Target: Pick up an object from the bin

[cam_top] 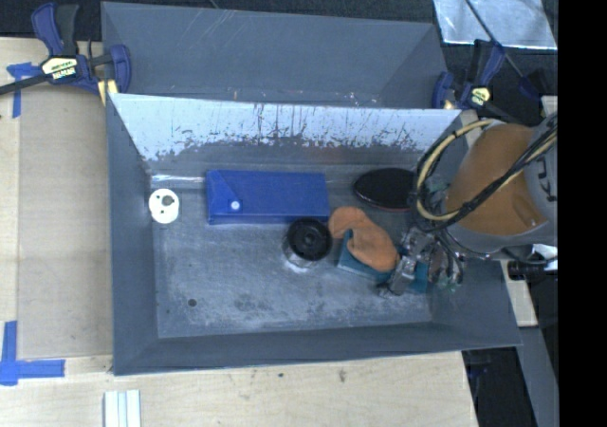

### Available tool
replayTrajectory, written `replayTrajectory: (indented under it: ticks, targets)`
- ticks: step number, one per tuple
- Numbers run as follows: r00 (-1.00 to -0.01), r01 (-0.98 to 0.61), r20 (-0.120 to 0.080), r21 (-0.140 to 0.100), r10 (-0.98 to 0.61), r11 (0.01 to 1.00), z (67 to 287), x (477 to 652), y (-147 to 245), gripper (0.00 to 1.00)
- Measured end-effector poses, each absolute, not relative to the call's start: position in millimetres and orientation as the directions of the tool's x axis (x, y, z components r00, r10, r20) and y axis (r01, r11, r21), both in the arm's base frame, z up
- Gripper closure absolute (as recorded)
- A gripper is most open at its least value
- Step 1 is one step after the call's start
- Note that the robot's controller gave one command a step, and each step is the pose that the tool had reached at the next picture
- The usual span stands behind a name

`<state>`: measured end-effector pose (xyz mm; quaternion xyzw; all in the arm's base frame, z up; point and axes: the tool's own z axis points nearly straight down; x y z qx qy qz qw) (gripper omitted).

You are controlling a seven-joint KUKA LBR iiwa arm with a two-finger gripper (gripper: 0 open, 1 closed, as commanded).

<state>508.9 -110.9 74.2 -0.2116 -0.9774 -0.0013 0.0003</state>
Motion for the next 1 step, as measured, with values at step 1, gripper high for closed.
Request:
replayTrajectory:
  ticks: [1]
  targets:
    - [-0.911, 0.413, 0.001, 0.001, 0.413, 0.911, 81.5, 508.6, -111.3, 1.00]
